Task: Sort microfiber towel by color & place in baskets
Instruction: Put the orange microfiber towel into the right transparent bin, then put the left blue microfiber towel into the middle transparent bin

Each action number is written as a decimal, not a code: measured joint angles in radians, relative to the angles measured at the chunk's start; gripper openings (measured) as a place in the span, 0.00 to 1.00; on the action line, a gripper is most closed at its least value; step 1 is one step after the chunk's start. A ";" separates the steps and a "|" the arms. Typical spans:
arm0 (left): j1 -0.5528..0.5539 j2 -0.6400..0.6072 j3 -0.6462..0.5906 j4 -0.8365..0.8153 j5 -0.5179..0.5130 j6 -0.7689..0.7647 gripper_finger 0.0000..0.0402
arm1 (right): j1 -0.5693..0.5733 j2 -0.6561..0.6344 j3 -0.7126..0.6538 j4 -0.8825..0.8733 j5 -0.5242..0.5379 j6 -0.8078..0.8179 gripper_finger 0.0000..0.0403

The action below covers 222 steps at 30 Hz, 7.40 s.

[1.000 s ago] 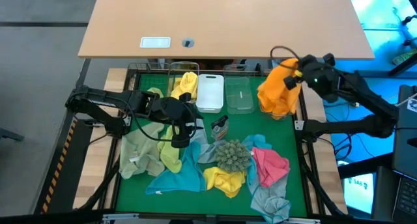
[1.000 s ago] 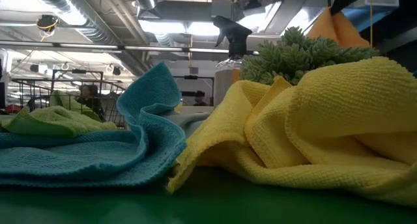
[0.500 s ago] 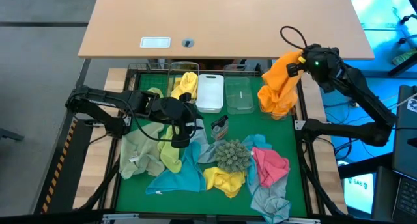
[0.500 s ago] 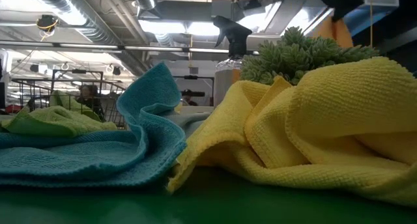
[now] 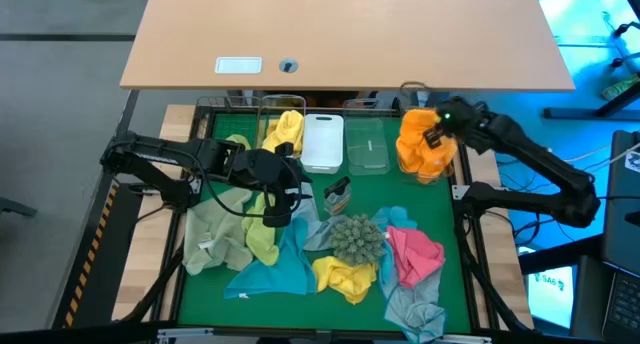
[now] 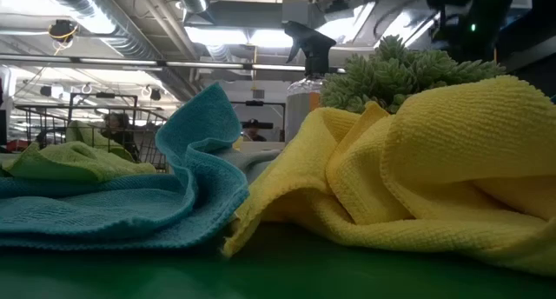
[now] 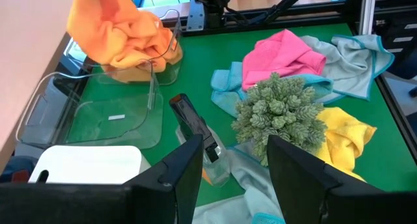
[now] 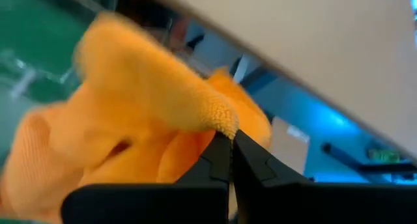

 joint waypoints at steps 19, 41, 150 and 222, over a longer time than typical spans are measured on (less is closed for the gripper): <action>0.000 0.000 0.000 0.000 0.000 -0.009 0.41 | 0.000 0.031 -0.467 0.415 -0.344 0.127 0.00; 0.000 0.000 0.000 -0.003 0.005 -0.006 0.41 | 0.000 0.083 -0.522 0.561 -0.493 0.187 0.06; -0.137 0.080 -0.881 0.798 -0.077 -0.705 0.21 | 0.000 -0.491 -0.521 0.501 -0.576 0.189 0.43; 0.383 -0.082 -0.196 1.121 0.288 0.124 0.00 | 0.000 -0.491 -0.521 0.501 -0.541 0.188 0.43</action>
